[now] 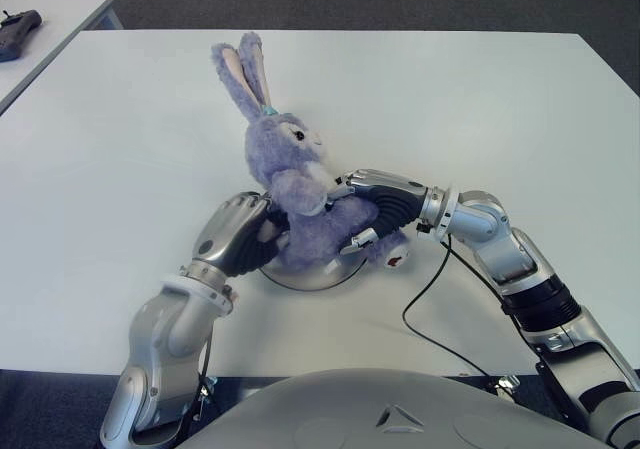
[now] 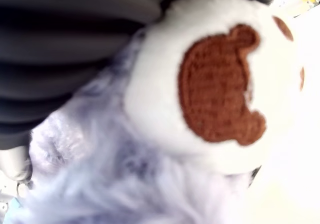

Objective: Put the doll into the plate.

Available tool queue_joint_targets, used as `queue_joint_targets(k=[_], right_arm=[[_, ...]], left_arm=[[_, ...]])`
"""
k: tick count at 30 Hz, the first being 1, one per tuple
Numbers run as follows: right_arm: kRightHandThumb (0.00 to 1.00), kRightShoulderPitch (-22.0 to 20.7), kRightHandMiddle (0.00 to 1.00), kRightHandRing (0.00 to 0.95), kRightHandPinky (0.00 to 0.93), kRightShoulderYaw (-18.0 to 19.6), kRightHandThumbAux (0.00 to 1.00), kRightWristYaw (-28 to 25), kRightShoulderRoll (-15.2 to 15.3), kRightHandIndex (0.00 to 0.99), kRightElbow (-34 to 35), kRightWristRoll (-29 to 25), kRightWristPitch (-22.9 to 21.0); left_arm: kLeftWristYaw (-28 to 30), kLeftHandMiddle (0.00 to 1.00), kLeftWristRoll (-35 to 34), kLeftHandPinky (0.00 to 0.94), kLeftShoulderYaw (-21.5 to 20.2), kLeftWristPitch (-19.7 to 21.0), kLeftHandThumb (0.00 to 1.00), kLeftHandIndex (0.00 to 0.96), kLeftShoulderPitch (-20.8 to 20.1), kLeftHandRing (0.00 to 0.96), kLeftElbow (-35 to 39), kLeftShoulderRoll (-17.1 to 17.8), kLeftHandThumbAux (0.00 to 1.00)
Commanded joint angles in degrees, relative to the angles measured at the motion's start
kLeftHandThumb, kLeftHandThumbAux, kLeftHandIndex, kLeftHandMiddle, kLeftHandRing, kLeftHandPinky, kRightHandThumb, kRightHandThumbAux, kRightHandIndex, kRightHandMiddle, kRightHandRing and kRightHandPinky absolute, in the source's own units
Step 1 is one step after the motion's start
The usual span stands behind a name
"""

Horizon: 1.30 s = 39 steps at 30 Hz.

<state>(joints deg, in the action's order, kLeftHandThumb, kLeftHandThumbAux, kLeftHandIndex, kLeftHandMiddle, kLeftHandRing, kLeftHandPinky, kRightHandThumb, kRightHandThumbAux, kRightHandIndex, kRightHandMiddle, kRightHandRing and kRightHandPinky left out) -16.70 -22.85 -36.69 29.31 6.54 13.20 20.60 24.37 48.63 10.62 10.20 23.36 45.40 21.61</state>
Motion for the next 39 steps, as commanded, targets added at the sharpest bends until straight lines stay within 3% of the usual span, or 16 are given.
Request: queue_joint_targets(k=[1, 5, 16, 39], right_arm=[[0.175, 1.78, 0.023, 0.074, 0.128, -2.73, 0.454, -2.5, 0.95, 0.0, -2.31, 2.43, -0.13], [0.207, 1.45, 0.0, 0.034, 0.122, -2.59, 0.425, -2.62, 1.4, 0.0, -2.86, 2.7, 0.36], [0.216, 1.02, 0.0, 0.0, 0.003, -2.37, 0.36, -3.53, 2.67, 0.0, -1.96, 2.51, -0.44], [0.202, -0.12, 0.0, 0.0, 0.0, -2.71, 0.251, -3.06, 3.06, 0.0, -5.28, 2.45, 3.22]], left_arm=[[4.83, 0.007, 1.2, 0.109, 2.55, 0.64, 0.324, 0.0, 0.44, 0.041, -0.46, 0.9, 0.284], [6.07, 0.0, 1.6, 0.029, 2.37, 0.3, 0.305, 0.0, 0.29, 0.0, -0.08, 1.81, 0.248], [8.52, 0.0, 1.67, 0.0, 1.93, -0.61, 0.296, 0.0, -0.41, 0.0, 0.53, 3.76, 0.204], [9.48, 0.0, 1.62, 0.0, 1.86, -0.05, 0.254, 0.0, -0.73, 0.0, 1.54, 4.13, 0.184]])
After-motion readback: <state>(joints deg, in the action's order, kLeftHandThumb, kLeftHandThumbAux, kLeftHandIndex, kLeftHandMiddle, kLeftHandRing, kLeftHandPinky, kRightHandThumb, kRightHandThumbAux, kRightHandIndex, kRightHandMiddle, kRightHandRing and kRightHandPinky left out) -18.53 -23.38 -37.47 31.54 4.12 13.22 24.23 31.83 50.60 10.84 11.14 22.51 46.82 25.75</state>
